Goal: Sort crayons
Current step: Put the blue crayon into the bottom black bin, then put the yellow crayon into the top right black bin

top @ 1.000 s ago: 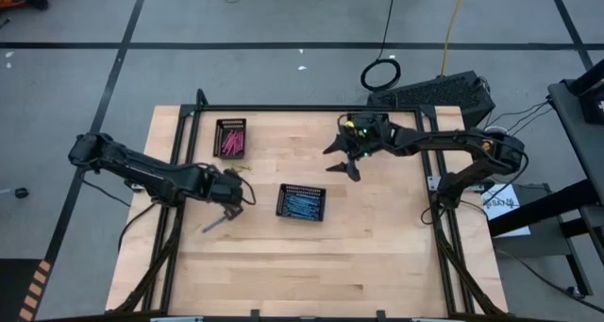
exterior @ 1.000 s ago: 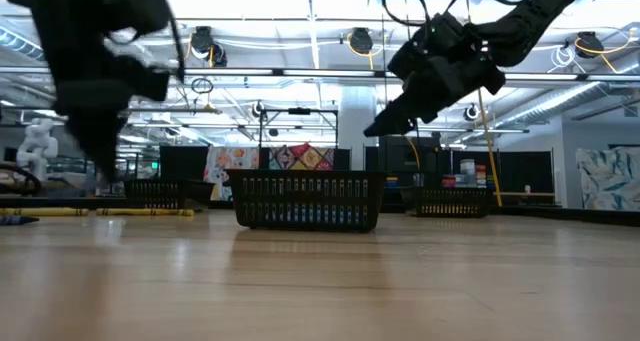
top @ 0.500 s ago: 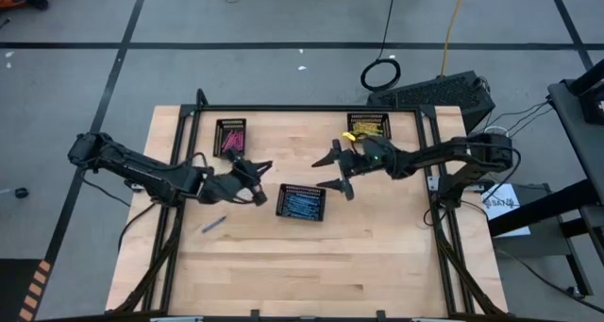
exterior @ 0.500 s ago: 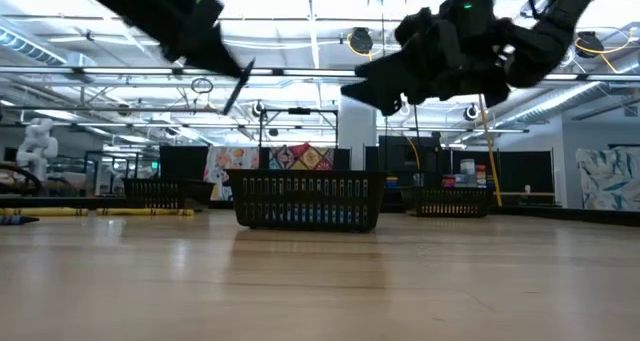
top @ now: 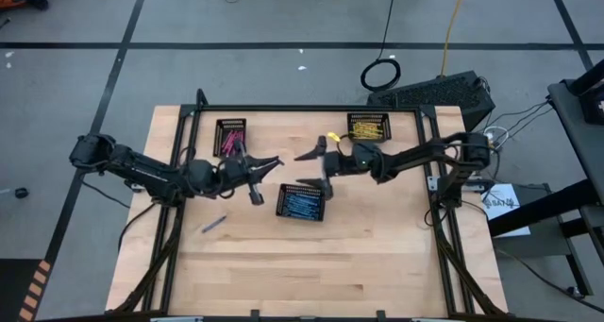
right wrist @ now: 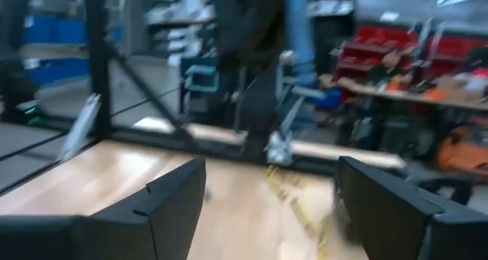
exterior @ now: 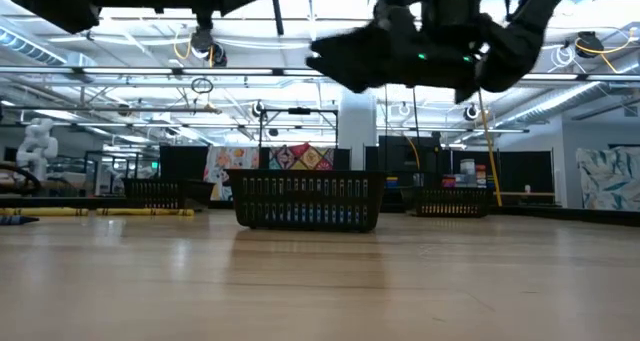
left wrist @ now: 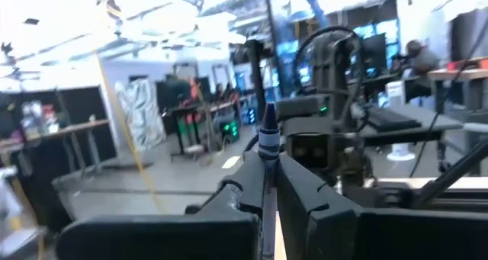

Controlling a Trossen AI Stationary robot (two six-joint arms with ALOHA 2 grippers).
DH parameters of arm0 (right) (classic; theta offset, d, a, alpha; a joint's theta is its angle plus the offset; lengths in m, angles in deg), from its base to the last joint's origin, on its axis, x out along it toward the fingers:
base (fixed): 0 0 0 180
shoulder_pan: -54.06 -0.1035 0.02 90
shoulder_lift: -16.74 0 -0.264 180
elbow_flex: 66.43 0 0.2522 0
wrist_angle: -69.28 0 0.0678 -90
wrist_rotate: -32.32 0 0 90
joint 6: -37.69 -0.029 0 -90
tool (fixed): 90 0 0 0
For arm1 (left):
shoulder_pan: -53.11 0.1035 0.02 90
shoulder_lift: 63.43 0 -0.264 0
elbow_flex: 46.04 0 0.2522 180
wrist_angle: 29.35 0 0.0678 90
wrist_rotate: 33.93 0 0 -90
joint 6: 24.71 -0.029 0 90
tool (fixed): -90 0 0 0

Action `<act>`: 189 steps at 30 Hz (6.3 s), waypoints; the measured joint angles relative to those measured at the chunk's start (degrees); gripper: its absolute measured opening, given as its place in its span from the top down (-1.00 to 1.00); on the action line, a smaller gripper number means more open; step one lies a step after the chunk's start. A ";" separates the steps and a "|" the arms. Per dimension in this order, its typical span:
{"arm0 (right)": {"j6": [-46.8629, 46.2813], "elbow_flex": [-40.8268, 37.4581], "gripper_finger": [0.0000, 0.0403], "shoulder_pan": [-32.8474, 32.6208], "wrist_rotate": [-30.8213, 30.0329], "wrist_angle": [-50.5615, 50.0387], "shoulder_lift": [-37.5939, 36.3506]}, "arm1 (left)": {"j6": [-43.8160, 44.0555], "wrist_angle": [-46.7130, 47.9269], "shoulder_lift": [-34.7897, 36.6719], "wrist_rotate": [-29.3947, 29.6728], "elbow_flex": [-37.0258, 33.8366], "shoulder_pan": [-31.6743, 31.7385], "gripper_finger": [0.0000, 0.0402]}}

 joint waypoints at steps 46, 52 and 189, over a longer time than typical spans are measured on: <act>-14.39 15.76 0.98 -0.39 10.51 -68.83 -1.29 | 2.84 41.35 17.63 24.89 2.82 -5.63 -0.04; -15.11 28.76 0.98 -0.31 11.53 -86.46 7.71 | 6.50 57.55 16.48 24.78 15.64 -11.47 -0.05; 4.35 10.70 0.29 -1.33 1.68 -46.82 -5.45 | 62.23 122.34 -6.36 -13.27 9.53 16.14 0.26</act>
